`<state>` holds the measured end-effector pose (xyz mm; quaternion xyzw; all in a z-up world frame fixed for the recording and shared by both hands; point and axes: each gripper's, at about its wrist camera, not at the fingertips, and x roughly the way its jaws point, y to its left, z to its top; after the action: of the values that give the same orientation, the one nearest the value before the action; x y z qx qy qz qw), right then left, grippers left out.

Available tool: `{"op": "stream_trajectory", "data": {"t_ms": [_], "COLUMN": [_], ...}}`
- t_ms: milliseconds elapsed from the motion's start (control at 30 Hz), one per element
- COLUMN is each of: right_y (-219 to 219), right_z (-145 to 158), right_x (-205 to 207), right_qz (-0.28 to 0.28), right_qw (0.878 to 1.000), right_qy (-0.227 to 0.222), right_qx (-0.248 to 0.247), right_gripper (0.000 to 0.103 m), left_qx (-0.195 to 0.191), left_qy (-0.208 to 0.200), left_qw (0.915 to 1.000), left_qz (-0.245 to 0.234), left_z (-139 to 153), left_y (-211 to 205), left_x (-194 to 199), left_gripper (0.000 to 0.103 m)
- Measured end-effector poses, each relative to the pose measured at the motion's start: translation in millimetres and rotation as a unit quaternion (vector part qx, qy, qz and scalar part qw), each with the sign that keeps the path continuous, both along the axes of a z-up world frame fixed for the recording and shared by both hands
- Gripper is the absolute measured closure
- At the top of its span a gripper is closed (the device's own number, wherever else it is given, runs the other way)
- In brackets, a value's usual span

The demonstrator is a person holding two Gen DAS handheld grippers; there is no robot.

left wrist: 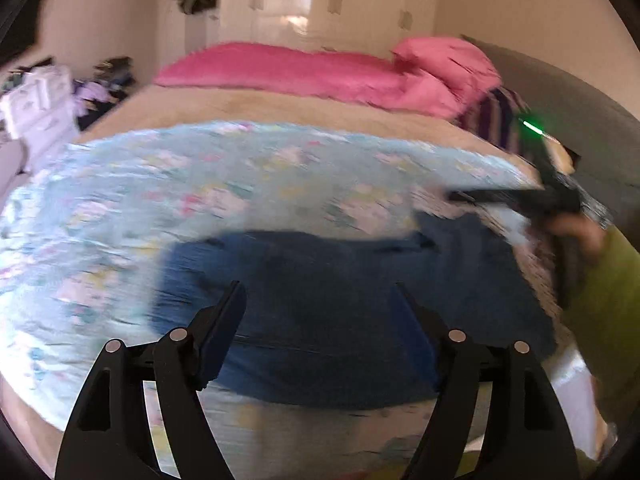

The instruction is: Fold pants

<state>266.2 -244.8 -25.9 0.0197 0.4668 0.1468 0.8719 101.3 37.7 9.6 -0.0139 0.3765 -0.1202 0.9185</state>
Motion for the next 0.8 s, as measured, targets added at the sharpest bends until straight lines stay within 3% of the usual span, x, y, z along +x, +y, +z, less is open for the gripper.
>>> {"op": "stream_trajectory", "data": {"t_ms": [200, 400, 433, 500, 567, 633, 800], "right_y": [18.2, 22.1, 21.2, 17.8, 8.6, 1.3, -30.0], "right_z": [-24.0, -43.8, -46.6, -50.1, -48.9, -43.9, -14.9], "right_x": [41.9, 68.4, 70.3, 71.6, 68.6, 64.2, 27.5], "right_qz": [-0.022, -0.065, -0.068, -0.068, -0.063, -0.057, -0.056], "right_qw": [0.999, 0.995, 0.995, 0.995, 0.996, 0.998, 0.998], "right_qy": [0.038, 0.058, 0.057, 0.047, 0.040, 0.032, -0.012], "right_qx": [-0.021, -0.046, -0.050, -0.063, -0.038, -0.026, -0.006], "right_gripper": [0.040, 0.040, 0.044, 0.065, 0.083, 0.096, 0.098], "left_qx": [-0.005, -0.016, -0.003, 0.015, 0.001, -0.008, -0.050], "left_qy": [0.055, 0.110, 0.109, 0.105, 0.100, 0.103, 0.107], "left_qw": [0.9953, 0.9899, 0.9897, 0.9896, 0.9896, 0.9898, 0.9890], "left_qz": [-0.080, -0.088, -0.093, -0.097, -0.103, -0.098, -0.088], "left_z": [-34.8, -82.7, -88.4, -91.3, -87.3, -89.1, -87.1], "left_y": [-52.8, -72.5, -76.4, -80.3, -77.4, -72.3, -58.8], "left_x": [13.5, 28.4, 26.9, 23.6, 21.3, 21.9, 26.2], "left_gripper": [0.030, 0.035, 0.038, 0.040, 0.053, 0.057, 0.064]}}
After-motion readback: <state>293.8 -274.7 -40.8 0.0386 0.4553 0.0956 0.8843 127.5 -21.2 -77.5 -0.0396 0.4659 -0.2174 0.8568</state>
